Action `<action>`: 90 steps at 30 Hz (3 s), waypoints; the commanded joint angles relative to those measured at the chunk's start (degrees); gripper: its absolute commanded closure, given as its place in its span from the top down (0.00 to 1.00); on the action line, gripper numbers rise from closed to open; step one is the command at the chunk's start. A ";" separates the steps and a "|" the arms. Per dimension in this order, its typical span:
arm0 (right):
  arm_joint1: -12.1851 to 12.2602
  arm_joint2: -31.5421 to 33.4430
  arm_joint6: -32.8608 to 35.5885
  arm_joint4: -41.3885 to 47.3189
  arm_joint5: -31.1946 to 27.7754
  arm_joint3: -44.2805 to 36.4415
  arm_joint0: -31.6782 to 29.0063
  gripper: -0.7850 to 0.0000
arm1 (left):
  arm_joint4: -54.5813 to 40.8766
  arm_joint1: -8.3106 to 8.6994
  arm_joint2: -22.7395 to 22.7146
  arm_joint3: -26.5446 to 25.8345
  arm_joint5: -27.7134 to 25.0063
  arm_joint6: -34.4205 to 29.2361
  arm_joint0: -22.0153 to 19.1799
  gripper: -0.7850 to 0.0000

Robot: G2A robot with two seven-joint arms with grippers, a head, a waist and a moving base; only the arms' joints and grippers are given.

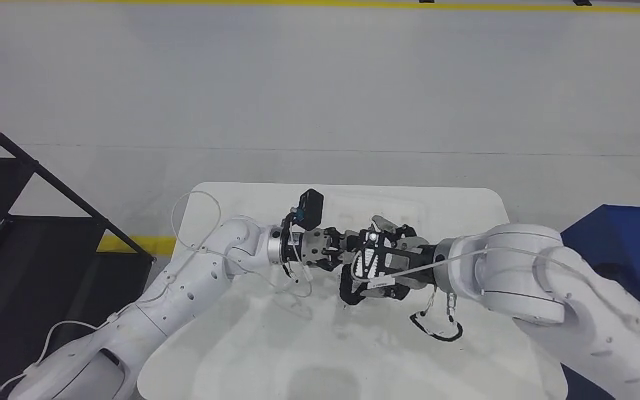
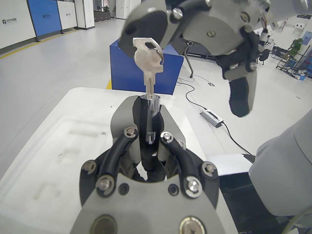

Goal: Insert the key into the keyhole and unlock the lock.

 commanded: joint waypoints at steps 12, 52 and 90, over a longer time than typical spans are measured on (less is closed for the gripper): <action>1.59 4.18 -6.50 -5.74 -18.68 0.16 -2.33 0.57 | -1.95 2.08 2.77 -3.21 0.00 -4.03 -1.46 0.00; 1.88 6.44 -1.68 9.66 10.51 -1.50 -6.87 0.00 | -1.12 3.23 9.09 -4.02 0.00 -1.30 -5.61 0.00; 2.98 15.57 -8.97 10.61 11.99 -1.31 -20.39 1.00 | 9.68 -2.46 15.10 7.42 0.00 -18.67 -4.49 1.00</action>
